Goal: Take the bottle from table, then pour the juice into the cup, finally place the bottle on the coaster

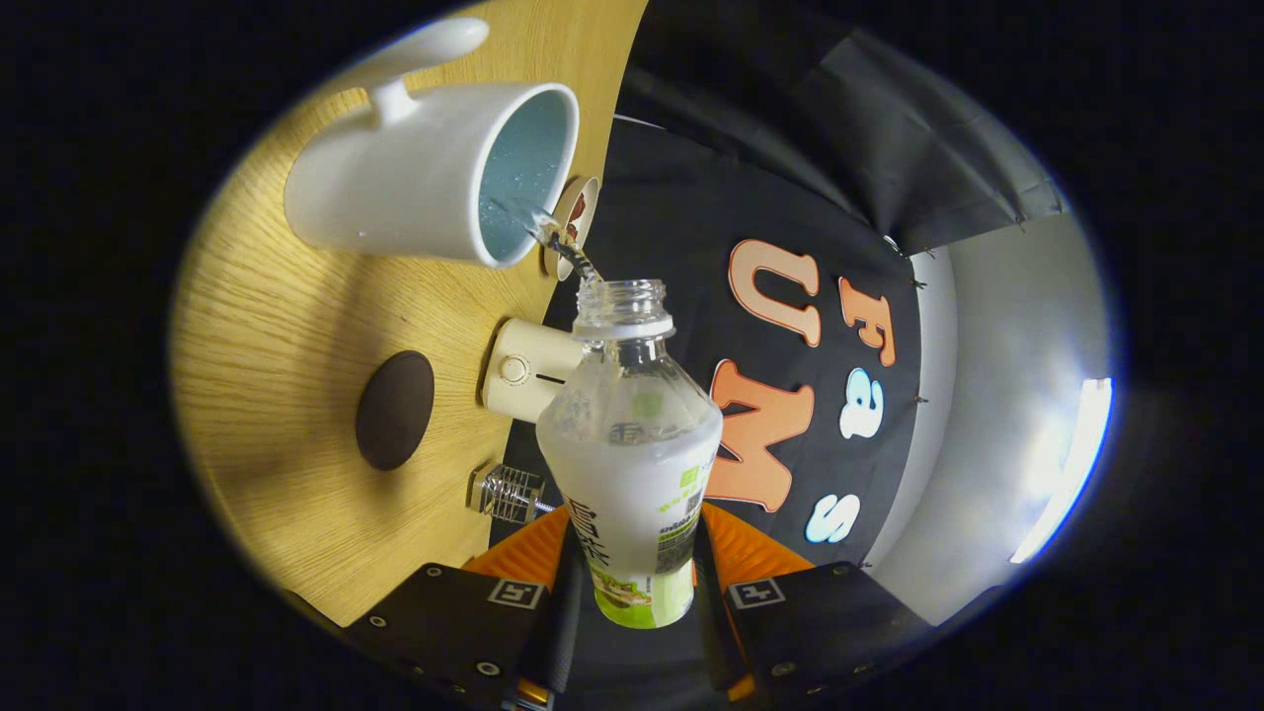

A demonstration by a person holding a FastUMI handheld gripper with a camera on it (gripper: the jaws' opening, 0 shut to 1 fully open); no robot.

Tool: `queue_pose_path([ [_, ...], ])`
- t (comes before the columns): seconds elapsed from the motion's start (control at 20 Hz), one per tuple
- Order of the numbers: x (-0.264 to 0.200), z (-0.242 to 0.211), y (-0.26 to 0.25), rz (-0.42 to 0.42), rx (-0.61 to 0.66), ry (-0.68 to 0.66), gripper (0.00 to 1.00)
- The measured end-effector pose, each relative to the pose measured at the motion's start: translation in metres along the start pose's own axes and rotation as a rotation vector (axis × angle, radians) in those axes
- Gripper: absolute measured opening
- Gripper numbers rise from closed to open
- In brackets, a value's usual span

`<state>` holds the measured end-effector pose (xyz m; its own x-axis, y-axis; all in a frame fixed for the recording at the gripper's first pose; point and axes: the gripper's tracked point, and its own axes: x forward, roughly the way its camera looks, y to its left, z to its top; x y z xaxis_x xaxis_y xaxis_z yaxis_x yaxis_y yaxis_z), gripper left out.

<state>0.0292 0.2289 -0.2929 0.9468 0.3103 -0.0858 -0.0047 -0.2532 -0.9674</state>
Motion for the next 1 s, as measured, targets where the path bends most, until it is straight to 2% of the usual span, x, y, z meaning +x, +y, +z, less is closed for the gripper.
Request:
queue_pose_path([
  [1.0,0.005,0.011,-0.026,-0.061,-0.157,-0.073,0.53],
])
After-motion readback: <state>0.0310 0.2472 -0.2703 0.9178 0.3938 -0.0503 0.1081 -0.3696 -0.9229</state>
